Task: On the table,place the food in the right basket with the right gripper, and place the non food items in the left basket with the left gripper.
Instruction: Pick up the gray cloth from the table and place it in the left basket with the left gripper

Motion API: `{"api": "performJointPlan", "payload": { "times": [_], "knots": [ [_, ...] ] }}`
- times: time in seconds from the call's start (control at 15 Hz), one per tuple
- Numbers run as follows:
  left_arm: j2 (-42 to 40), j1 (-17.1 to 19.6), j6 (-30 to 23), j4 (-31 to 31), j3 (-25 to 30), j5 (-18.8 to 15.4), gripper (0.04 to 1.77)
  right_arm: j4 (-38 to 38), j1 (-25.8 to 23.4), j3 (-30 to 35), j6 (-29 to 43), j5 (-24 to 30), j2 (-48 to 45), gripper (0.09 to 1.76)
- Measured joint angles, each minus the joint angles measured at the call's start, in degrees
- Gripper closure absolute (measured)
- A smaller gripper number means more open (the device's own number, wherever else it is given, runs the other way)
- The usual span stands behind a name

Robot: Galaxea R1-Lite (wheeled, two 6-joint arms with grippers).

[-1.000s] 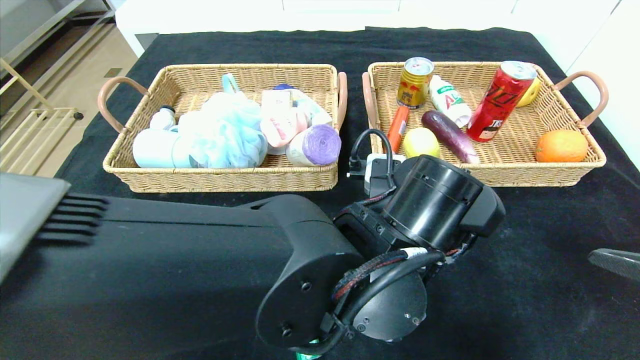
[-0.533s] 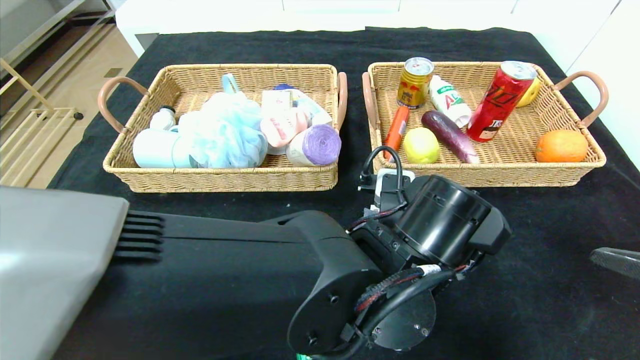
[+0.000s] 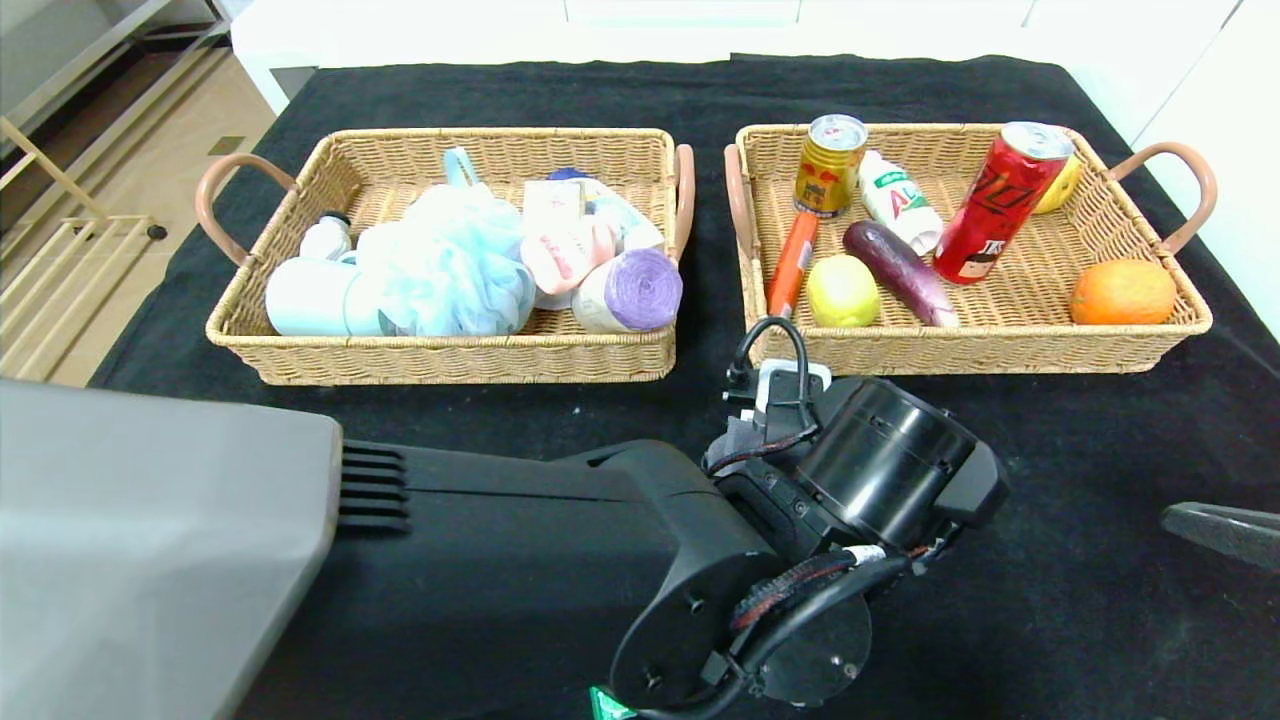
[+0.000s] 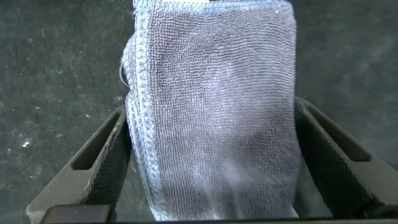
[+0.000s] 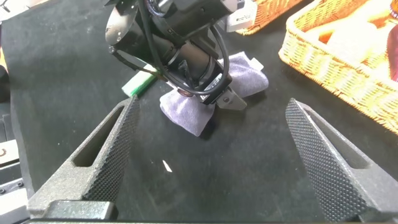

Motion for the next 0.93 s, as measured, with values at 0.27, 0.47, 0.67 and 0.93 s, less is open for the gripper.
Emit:
{"api": "performJointPlan", "payload": {
  "times": [0.27,0.47,0.67,0.93],
  "knots": [
    [0.22,0.05,0.04,0.02,0.16,0.07,0.59,0.02,0.00,0.07,0.00,-0.07,0.52,0.14],
    [0.22,0.05,0.15,-0.02,0.46,0.09,0.94,0.04,0.00,0.11,0.00,-0.02,0.83,0.14],
    [0.38,0.10,0.17,-0.06,0.50,0.00,1.56,0.02,0.00,0.18,-0.02,-0.09,1.38,0.14],
    [0.57,0.38,0.20,-0.06,0.49,0.02,1.55,0.02,0.00,0.27,0.01,-0.18,2.01,0.14]
  ]
}}
